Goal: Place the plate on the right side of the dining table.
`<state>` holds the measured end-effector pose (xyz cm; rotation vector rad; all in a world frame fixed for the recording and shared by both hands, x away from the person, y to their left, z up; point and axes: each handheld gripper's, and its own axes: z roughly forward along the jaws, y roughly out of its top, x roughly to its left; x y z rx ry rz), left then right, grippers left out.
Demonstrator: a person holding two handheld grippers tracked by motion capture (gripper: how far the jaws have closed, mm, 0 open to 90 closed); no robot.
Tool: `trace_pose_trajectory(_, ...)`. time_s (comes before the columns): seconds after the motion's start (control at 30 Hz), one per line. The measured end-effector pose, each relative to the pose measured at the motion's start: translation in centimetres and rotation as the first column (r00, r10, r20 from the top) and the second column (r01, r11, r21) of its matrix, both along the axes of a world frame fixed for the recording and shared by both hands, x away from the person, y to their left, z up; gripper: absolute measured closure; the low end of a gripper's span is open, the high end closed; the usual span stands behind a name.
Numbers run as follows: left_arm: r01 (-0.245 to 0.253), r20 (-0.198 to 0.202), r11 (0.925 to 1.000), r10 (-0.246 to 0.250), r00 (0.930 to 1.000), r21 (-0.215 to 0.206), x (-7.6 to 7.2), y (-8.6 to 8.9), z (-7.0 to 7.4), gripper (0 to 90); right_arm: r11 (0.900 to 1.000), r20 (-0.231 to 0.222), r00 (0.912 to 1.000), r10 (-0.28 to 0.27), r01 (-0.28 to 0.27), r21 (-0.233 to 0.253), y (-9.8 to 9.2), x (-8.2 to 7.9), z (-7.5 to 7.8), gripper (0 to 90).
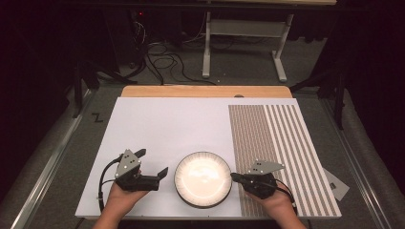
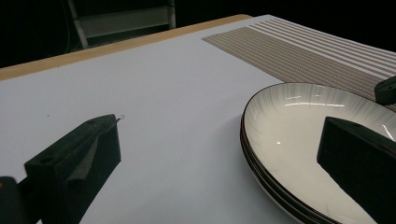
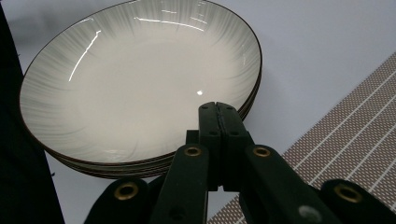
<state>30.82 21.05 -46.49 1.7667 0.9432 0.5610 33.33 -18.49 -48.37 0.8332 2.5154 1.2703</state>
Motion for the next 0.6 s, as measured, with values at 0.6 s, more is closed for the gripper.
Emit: trace_pose_trajectory(0.6,0.006,-0.001,1.0000,-0.006,1.0000,0.001,0.05,-0.06,-0.02,0.3,1.000,-0.003,0.9998,0.020,-0.020,-0.014,0.07,-0.10,0.11,90.0)
